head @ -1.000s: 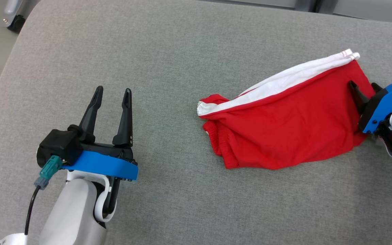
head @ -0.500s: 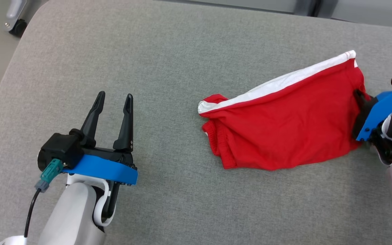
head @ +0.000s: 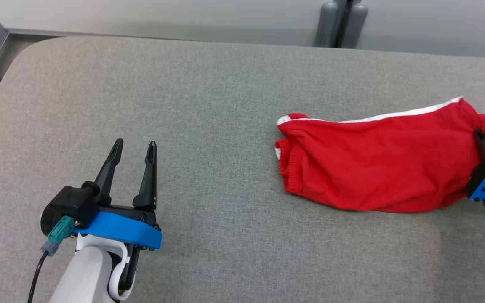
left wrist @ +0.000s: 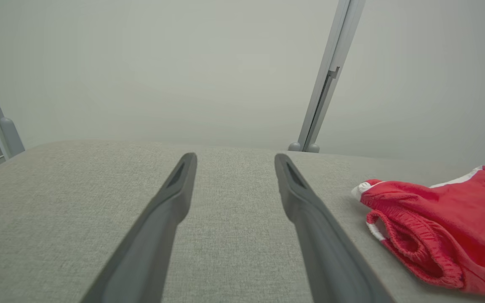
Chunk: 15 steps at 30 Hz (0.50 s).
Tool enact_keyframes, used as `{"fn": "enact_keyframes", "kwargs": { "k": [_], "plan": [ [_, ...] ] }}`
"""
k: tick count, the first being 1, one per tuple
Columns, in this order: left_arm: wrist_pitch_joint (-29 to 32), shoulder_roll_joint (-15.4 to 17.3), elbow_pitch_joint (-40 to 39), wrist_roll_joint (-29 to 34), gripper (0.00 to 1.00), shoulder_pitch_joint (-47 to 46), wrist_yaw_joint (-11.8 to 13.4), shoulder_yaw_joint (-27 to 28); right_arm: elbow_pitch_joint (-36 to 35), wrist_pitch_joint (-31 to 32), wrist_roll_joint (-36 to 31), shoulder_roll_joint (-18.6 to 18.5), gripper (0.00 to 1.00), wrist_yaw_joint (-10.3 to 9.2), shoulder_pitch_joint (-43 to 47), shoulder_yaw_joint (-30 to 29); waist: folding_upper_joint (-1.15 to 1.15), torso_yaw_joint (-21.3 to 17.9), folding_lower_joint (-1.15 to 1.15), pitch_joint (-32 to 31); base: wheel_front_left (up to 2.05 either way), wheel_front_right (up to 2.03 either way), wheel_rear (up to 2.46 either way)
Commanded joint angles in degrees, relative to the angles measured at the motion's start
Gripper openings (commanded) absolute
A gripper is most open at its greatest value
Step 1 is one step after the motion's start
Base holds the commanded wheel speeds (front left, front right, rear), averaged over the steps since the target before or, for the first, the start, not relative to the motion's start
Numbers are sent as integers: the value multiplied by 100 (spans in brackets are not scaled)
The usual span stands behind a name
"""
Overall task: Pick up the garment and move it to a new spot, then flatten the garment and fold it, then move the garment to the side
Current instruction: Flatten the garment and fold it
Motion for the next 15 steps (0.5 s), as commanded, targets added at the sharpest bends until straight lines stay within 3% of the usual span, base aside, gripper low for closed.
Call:
{"fn": "enact_keyframes", "kwargs": {
  "k": [1, 7, 15],
  "plan": [
    [-23, 29, -2, 15, 100, 88, -12, -1, -200, 23, -149, -8, 0, -1, 195, -146, 0, -106, 0, -120, 0, 0, 0],
    [-23, 58, -5, 3, 100, 161, -12, -47, -889, 217, -590, 280, 0, -1, 469, -375, 0, -154, 0, -249, 0, 0, 0],
    [-23, 106, 11, -26, 100, 143, -12, -100, -1573, 623, -697, 653, 0, -1, 458, 259, 0, -135, 0, -327, 0, 0, 0]
  ]
}}
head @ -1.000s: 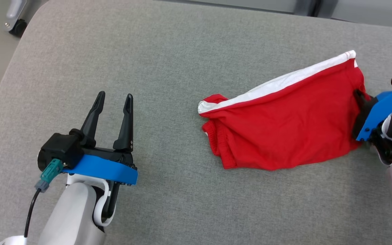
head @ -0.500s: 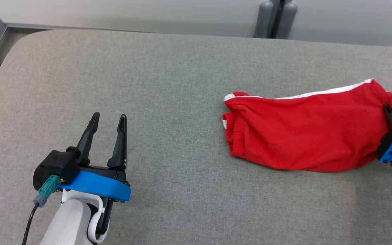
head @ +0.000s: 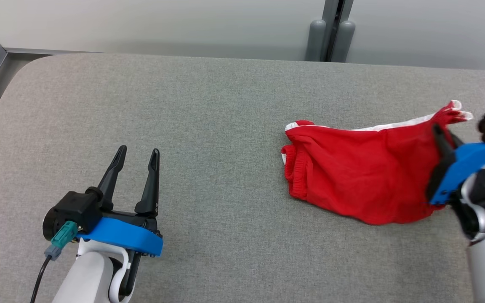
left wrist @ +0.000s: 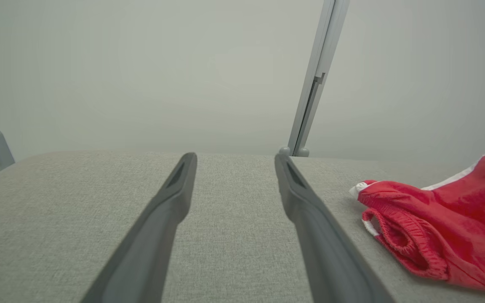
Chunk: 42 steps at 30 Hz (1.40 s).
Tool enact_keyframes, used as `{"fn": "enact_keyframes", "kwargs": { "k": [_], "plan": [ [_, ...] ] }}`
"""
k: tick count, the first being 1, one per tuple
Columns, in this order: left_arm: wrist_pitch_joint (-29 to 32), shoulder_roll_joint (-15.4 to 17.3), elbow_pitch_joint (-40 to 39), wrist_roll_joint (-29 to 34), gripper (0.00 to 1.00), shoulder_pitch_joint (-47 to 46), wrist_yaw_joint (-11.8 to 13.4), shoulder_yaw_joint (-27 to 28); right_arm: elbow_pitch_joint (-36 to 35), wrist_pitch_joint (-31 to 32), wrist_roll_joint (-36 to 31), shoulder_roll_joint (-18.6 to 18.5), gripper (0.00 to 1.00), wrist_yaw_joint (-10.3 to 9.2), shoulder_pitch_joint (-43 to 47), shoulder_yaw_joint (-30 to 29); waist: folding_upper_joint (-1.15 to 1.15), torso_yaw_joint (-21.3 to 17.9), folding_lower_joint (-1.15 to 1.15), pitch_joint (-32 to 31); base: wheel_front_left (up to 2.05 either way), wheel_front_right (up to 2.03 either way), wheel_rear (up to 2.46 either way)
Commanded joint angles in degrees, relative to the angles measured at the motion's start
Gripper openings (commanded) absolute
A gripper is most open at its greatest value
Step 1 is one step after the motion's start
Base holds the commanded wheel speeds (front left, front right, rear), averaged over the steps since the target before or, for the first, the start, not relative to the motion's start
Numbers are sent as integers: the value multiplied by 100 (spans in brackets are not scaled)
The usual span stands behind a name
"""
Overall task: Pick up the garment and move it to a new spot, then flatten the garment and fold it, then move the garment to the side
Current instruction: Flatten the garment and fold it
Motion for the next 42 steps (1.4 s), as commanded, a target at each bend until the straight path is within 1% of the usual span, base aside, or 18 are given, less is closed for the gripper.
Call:
{"fn": "enact_keyframes", "kwargs": {
  "k": [1, 3, 4, 5, 6, 7, 13, 17, 18, 21, 22, 23, 24, 28, 32, 34, 38, 42],
  "plan": [
    [-23, 44, 15, -28, 100, -3, -12, -14, -113, 98, -26, 116, 0, 0, -71, 299, 0, 25, 0, -4, 0, 0, 0],
    [-23, 46, 18, -24, 100, -17, -12, -30, -141, 156, -46, 147, 0, 0, -131, 449, 0, 42, 0, -4, 0, 0, 0],
    [-23, 43, 17, -27, 100, -36, -12, -55, -107, 241, 25, 232, 0, 0, -224, 802, 0, 80, 0, -4, 0, 0, 0],
    [-23, 40, 18, -29, 100, -41, -12, -76, -72, 277, 58, 268, 0, 0, -289, 977, 0, 103, 0, -3, 0, 0, 0],
    [-23, 40, 18, -29, 100, -41, -12, -76, -72, 277, 58, 268, 0, 0, -289, 977, 0, 103, 0, -3, 0, 0, 0],
    [-23, 40, 20, -30, 100, -42, -12, -87, -19, 299, 75, 293, 0, 0, -345, 1131, 0, 124, 0, -2, 0, 0, 0],
    [-23, 17, 39, -51, 100, -134, -12, -183, 580, 303, 192, 533, 0, 0, -732, 1856, 0, 337, 0, 46, 0, 0, 0],
    [-23, -7, 54, -71, 100, -164, -12, -250, 1097, 207, 259, 657, 0, 0, -879, 2094, 0, 494, 0, 77, 0, 0, 0],
    [-23, -18, 57, -74, 100, -176, -12, -266, 1344, 132, 265, 707, 0, 0, -932, 2180, 0, 553, 0, 86, 0, 0, 0],
    [-23, -22, 59, -77, 100, -142, -12, -267, 1688, 24, 296, 756, 0, 0, -992, 2246, 0, 602, 0, 86, 0, 0, 0],
    [-23, -21, 64, -78, 100, -129, -12, -266, 1785, -23, 301, 765, 2, 0, -1021, 2254, 0, 611, 0, 82, 0, 0, 0],
    [-23, -25, 71, -77, 100, -117, -12, -265, 1856, -107, 325, 777, 62, 0, -1057, 2254, 0, 617, 0, 77, 0, 0, 0],
    [-23, -29, 78, -75, 100, -103, -12, -257, 1924, -170, 358, 793, 100, 0, -1088, 2257, 0, 617, 0, 67, 0, 0, 0],
    [-23, -13, 103, -71, 100, 4, -12, -188, 1889, -467, 824, 862, 100, 0, -1168, 2276, 0, 550, 0, -23, 0, 0, 0],
    [-23, 6, 92, -75, 100, 70, -13, -90, 1412, -761, 1424, 883, 100, 0, -1143, 2341, 0, 440, 0, -177, 0, 0, 0],
    [-23, 33, 81, -50, 100, 146, -13, -53, 1124, -897, 1564, 750, 100, 0, -1066, 2241, 0, 359, 0, -264, 0, 0, 0],
    [-23, 57, 63, -32, 100, 258, -13, 56, 660, -1029, 1467, 428, 100, 0, -822, 1877, 0, 178, 0, -415, 0, 0, 0],
    [-23, 44, 67, -24, 100, 355, -13, 59, 569, -981, 1122, 134, 100, 0, -517, 1269, 0, 73, 0, -515, 0, 0, 0]
  ]
}}
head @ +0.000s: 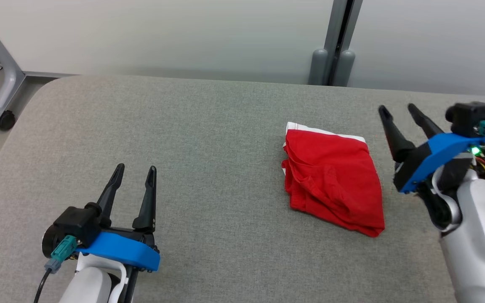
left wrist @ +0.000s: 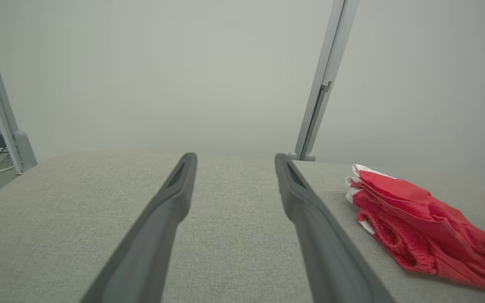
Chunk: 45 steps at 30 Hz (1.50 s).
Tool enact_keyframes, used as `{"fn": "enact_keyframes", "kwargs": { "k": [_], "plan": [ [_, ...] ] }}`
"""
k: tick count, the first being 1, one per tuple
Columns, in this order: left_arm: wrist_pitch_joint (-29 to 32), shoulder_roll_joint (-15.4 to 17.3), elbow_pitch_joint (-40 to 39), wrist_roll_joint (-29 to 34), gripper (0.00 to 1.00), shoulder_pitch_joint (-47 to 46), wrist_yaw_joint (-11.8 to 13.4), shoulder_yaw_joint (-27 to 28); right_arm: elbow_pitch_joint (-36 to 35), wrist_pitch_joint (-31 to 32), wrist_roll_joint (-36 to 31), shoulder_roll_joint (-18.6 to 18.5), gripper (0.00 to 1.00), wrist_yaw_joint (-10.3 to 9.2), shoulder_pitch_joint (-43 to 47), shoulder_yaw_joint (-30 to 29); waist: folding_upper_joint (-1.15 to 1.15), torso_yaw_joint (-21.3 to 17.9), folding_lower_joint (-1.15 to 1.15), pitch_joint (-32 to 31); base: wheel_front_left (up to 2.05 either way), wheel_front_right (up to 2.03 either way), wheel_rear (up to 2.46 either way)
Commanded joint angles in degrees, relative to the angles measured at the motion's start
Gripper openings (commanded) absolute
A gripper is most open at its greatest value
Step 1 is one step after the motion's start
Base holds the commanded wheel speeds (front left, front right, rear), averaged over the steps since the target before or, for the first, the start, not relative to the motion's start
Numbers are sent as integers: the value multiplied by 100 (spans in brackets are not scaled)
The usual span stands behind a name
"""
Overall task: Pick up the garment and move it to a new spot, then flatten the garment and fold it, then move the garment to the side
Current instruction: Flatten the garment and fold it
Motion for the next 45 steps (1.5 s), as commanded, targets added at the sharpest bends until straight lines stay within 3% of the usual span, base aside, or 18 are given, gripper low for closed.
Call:
{"fn": "enact_keyframes", "kwargs": {
  "k": [1, 3, 10, 11, 12, 15, 16, 24, 26, 31, 37, 38, 39, 40, 41, 45],
  "plan": [
    [-23, -10, -2, 11, 100, 73, -13, 4, 15, -9, -164, -85, 100, 0, 201, -198, 0, -71, 0, -73, 0, 0, 0],
    [-23, -2, -3, 2, 100, 79, -13, 4, 111, -15, -610, -260, 100, 0, 390, -323, 0, -98, 0, -73, 0, 0, 0],
    [-23, 92, 41, 2, 100, -86, -13, 36, 711, -68, -1197, -40, 100, 0, 751, -324, 0, -90, 0, 60, 0, 0, 0],
    [-23, 109, 59, 12, 100, -101, -13, 44, 802, -98, -1228, 22, 93, 0, 752, -241, 0, -82, 0, 82, 0, 0, 0],
    [-23, 122, 78, 19, 100, -118, -13, 45, 885, -119, -1258, 65, 85, 0, 735, -143, 0, -71, 0, 105, 0, 0, 0],
    [-23, 153, 101, 25, 100, -173, -13, 59, 1133, -157, -1289, 204, 29, 0, 629, 289, 0, -52, 0, 145, 0, 0, 0],
    [-23, 155, 106, 22, 100, -178, -13, 60, 1205, -162, -1278, 229, 0, 0, 582, 437, 0, -45, 0, 154, 0, 0, 0],
    [-23, 117, 149, -4, 100, -146, -13, 19, 1456, -235, -904, 466, 0, 0, 403, 1770, 0, 54, 0, 97, 0, 0, 0],
    [-23, 115, 148, -14, 100, -118, -13, 25, 1356, -251, -631, 503, 0, 0, 433, 2354, 0, 69, 0, 67, 0, 0, 0],
    [-23, 99, 118, 4, 100, -23, -13, 76, 1063, -155, -140, 480, 0, 0, 527, 3165, 0, 41, 0, 32, 0, 0, 0],
    [-23, 86, 92, 50, 100, 90, -13, 213, 309, -408, 604, 273, 0, 0, 633, 3392, 0, -70, 0, -58, 0, 0, 0],
    [-23, 87, 81, 53, 100, 111, -13, 251, 169, -512, 657, 229, 30, 0, 667, 3317, 0, -102, 0, -75, 0, 0, 0],
    [-23, 86, 67, 56, 100, 136, -12, 296, 40, -615, 707, 194, 46, 0, 701, 3197, 0, -140, 0, -96, 0, 0, 0],
    [-23, 76, 52, 63, 100, 172, -11, 338, -82, -721, 734, 157, 100, 0, 754, 3023, 0, -173, 0, -112, 0, 0, 0],
    [-23, 76, 52, 63, 100, 172, -11, 338, -82, -721, 734, 157, 100, 0, 754, 3023, 0, -173, 0, -112, 0, 0, 0],
    [-23, 59, 21, 122, 100, 314, 8, 552, -538, -1072, 636, 55, 100, 0, 1092, 2136, 0, -327, 0, -169, 0, 0, 0]
  ]
}}
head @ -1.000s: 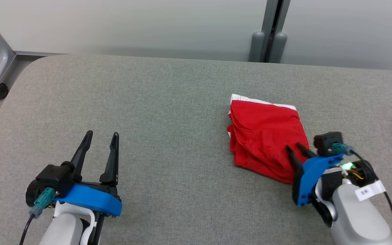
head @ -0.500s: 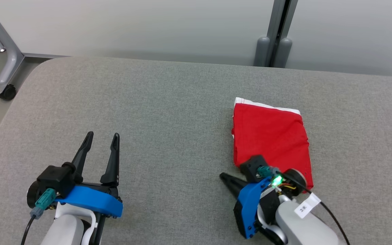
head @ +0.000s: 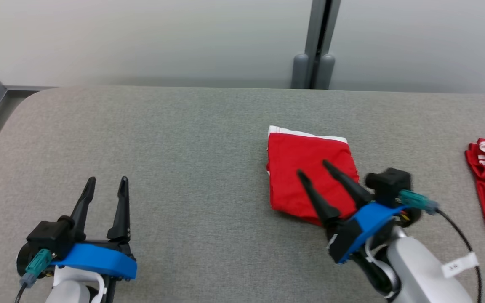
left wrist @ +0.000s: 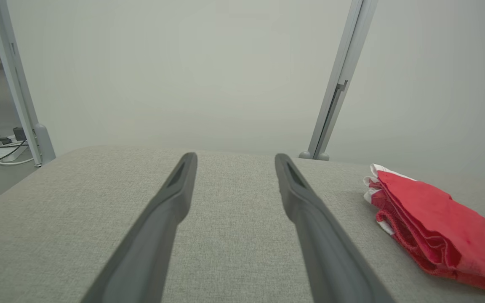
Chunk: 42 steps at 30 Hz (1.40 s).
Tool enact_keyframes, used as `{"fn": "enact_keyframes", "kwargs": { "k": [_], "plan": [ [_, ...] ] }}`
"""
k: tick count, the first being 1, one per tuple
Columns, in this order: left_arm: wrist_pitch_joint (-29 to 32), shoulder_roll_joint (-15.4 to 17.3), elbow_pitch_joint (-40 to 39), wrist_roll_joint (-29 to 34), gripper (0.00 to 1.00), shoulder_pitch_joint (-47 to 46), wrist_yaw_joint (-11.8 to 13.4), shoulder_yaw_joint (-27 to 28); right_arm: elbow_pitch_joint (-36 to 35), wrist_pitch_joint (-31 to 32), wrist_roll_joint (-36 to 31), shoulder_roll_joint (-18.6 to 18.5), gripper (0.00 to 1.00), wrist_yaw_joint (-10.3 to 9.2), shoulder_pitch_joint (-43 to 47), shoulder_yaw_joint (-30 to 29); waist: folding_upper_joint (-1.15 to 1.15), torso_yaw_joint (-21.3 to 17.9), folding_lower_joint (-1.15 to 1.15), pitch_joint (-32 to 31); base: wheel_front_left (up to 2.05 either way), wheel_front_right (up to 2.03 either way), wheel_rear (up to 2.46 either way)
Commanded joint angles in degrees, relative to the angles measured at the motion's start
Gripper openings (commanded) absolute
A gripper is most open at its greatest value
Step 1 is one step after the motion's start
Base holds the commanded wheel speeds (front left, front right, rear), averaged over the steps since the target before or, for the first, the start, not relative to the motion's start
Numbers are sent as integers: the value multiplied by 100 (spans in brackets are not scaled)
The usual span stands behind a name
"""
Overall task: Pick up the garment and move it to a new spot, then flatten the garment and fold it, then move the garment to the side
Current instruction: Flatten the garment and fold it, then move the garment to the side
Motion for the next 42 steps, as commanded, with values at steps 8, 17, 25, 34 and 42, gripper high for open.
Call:
{"fn": "enact_keyframes", "kwargs": {
  "k": [8, 17, 25, 34, 42],
  "plan": [
    [-23, -77, -110, 158, 100, 316, 50, 395, -898, 165, -644, -24, 100, 0, 971, -1806, 0, -358, 0, -113, 0, 0, 0],
    [-23, -152, -69, 270, 100, 457, 28, 589, -1598, 322, -1306, 270, 100, 0, 1672, -3002, 0, -531, 0, -212, 0, 0, 0],
    [-23, -187, 101, 370, 100, 499, 8, 515, -1630, 250, -1624, 428, 100, 0, 2084, -3336, 0, -516, 0, -461, 0, 0, 0],
    [-23, -113, 315, 315, 100, 453, -12, 509, -1654, 316, -1719, 528, 100, 0, 2278, -3337, 0, -587, 0, -581, 0, 0, 0],
    [-23, -124, 393, 301, 100, 446, -11, 515, -1511, 266, -1741, 558, 100, 0, 2264, -3200, 0, -628, 0, -629, 0, 0, 0]
  ]
}}
